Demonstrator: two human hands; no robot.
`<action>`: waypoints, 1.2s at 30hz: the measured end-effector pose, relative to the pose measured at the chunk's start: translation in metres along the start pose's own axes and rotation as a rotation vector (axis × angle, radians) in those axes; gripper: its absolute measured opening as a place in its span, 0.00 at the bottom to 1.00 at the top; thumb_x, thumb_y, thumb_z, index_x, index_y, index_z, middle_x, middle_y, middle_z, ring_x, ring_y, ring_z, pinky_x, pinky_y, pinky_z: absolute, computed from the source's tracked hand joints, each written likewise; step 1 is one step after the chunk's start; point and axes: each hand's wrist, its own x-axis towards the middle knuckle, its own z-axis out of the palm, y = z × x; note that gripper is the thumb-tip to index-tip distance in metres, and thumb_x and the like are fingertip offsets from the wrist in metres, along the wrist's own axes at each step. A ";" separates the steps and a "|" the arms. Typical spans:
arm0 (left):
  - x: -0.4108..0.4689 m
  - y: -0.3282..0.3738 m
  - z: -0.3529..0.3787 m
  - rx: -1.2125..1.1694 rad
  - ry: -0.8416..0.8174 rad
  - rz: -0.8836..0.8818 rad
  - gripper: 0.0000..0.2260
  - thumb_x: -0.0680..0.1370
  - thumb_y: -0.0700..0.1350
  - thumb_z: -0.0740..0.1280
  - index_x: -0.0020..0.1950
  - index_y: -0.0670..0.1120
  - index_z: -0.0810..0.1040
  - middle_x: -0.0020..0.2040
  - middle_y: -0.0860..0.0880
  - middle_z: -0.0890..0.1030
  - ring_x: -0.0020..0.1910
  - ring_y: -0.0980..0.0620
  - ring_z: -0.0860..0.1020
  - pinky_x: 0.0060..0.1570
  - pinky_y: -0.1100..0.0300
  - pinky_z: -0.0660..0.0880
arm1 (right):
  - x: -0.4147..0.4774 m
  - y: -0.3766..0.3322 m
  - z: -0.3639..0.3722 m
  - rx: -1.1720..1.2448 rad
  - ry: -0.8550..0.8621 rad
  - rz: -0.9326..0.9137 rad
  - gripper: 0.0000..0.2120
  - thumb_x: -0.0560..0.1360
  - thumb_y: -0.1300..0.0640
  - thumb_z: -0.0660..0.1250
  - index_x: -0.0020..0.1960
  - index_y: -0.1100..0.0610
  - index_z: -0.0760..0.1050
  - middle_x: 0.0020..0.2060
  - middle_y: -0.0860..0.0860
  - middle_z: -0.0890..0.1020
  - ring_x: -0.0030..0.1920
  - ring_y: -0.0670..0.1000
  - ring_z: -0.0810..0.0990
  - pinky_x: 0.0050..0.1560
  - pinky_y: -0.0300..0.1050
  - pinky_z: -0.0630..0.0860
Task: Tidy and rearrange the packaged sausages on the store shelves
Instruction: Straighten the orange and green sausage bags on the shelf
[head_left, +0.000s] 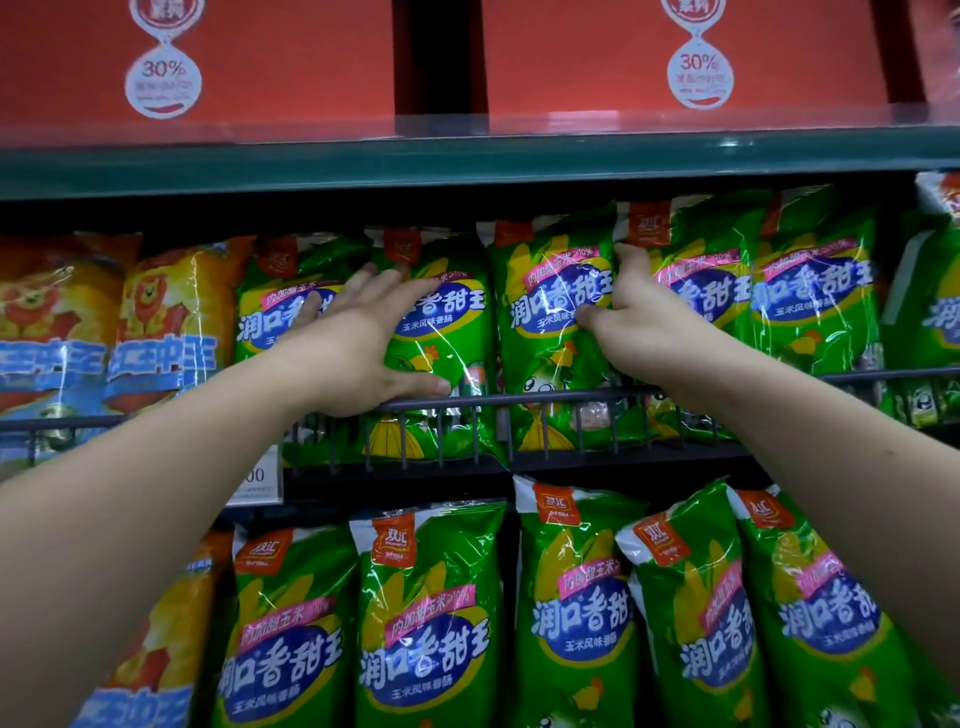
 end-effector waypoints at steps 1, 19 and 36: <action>0.000 0.000 0.000 0.001 -0.001 0.000 0.45 0.70 0.66 0.69 0.79 0.64 0.44 0.81 0.55 0.43 0.79 0.53 0.39 0.77 0.42 0.42 | -0.001 -0.001 0.001 0.010 0.001 0.005 0.31 0.83 0.57 0.59 0.79 0.53 0.45 0.33 0.52 0.70 0.25 0.46 0.69 0.21 0.37 0.64; -0.001 0.057 0.008 -0.187 0.290 0.173 0.45 0.68 0.65 0.72 0.79 0.55 0.57 0.81 0.53 0.51 0.80 0.51 0.48 0.77 0.45 0.52 | -0.003 0.003 0.009 -0.268 0.001 -0.145 0.32 0.83 0.55 0.58 0.80 0.59 0.45 0.56 0.61 0.78 0.42 0.53 0.78 0.36 0.44 0.70; 0.032 0.107 0.022 -0.167 0.096 0.259 0.40 0.75 0.58 0.68 0.80 0.57 0.49 0.81 0.53 0.43 0.80 0.52 0.40 0.78 0.51 0.47 | -0.001 0.018 -0.003 -0.177 0.151 -0.166 0.29 0.75 0.49 0.70 0.71 0.59 0.67 0.63 0.56 0.77 0.64 0.55 0.75 0.53 0.42 0.69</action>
